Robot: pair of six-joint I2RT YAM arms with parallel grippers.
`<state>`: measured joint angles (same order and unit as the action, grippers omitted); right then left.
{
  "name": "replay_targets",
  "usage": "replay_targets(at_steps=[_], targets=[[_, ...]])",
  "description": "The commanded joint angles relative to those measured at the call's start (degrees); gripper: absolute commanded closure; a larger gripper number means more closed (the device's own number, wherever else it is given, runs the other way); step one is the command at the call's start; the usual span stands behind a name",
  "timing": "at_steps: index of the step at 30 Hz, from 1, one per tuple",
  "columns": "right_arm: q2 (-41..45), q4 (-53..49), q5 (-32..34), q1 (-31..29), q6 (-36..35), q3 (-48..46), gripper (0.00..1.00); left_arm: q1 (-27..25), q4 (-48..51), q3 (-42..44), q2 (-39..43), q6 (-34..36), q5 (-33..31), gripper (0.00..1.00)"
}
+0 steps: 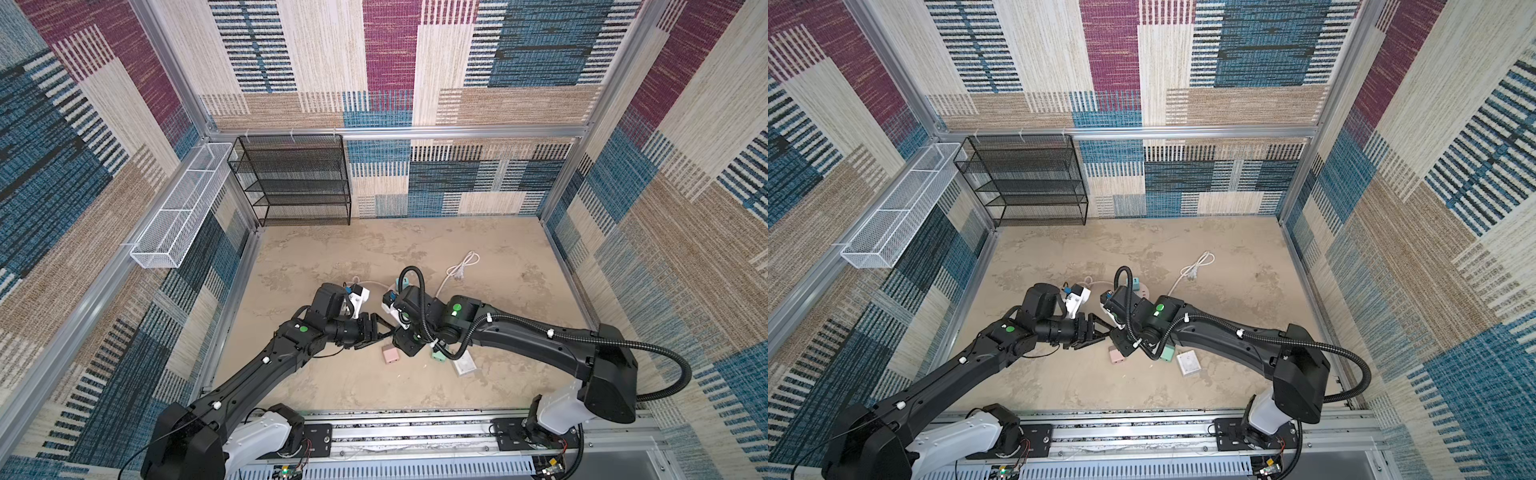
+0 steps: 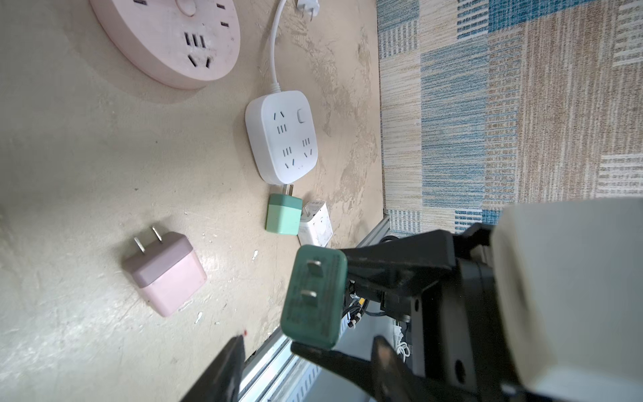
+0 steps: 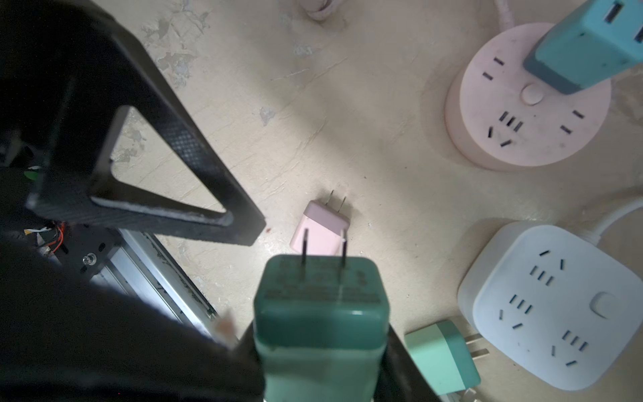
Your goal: Insert the plug
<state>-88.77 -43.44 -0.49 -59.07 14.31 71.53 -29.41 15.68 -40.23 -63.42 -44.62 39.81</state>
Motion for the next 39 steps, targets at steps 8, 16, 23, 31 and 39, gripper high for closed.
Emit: replay_targets(at_steps=[8,16,23,31,39], targets=[[0.55,1.92,-2.47,0.05,-0.50,0.54,1.00,0.02,-2.97,0.61,-0.60,-0.73,1.75,0.43],[-0.09,1.87,-3.62,0.01,-1.12,1.15,1.00,-0.03,-3.77,0.73,-0.90,-1.06,2.11,0.56],[-0.69,1.83,-4.24,0.01,-1.64,2.13,1.00,-0.03,-4.17,1.01,-1.36,-1.08,2.61,0.58],[-1.31,2.63,-4.08,0.01,-1.65,2.39,1.00,-0.03,-4.93,1.37,-1.36,-1.56,2.64,0.84],[-1.49,5.48,-5.04,0.03,-0.66,2.21,0.55,0.04,-6.61,2.50,-1.03,-2.31,2.24,1.00]])
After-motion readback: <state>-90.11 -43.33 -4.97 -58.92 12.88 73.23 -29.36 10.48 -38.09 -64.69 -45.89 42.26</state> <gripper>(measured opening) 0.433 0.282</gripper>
